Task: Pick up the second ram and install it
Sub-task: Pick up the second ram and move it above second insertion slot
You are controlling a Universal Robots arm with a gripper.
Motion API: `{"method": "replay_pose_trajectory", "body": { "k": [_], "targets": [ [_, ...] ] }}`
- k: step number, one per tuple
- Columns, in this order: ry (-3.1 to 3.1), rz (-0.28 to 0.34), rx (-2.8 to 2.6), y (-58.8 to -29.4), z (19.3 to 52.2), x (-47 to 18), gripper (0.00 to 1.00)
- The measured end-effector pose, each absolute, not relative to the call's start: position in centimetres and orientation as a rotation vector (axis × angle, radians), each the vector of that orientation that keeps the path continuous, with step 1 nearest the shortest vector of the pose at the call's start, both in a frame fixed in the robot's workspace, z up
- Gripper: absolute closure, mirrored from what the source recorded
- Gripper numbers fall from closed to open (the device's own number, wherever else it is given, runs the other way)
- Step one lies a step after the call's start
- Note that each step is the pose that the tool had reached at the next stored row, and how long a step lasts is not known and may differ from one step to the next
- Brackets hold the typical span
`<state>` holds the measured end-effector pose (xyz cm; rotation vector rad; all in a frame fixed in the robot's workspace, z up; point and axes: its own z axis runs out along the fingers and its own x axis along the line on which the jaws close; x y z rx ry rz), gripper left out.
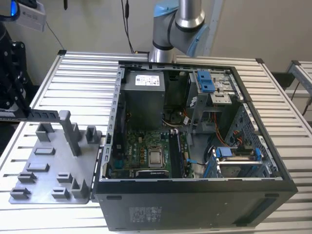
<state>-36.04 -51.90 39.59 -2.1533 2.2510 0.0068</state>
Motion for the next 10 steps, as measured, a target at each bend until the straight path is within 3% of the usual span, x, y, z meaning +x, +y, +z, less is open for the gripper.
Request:
{"method": "replay_pose_trajectory", "body": {
  "k": [10],
  "targets": [
    [2.251, 0.007, -2.153, -51.9, 39.6, -33.5, 0.86]
  ]
}}
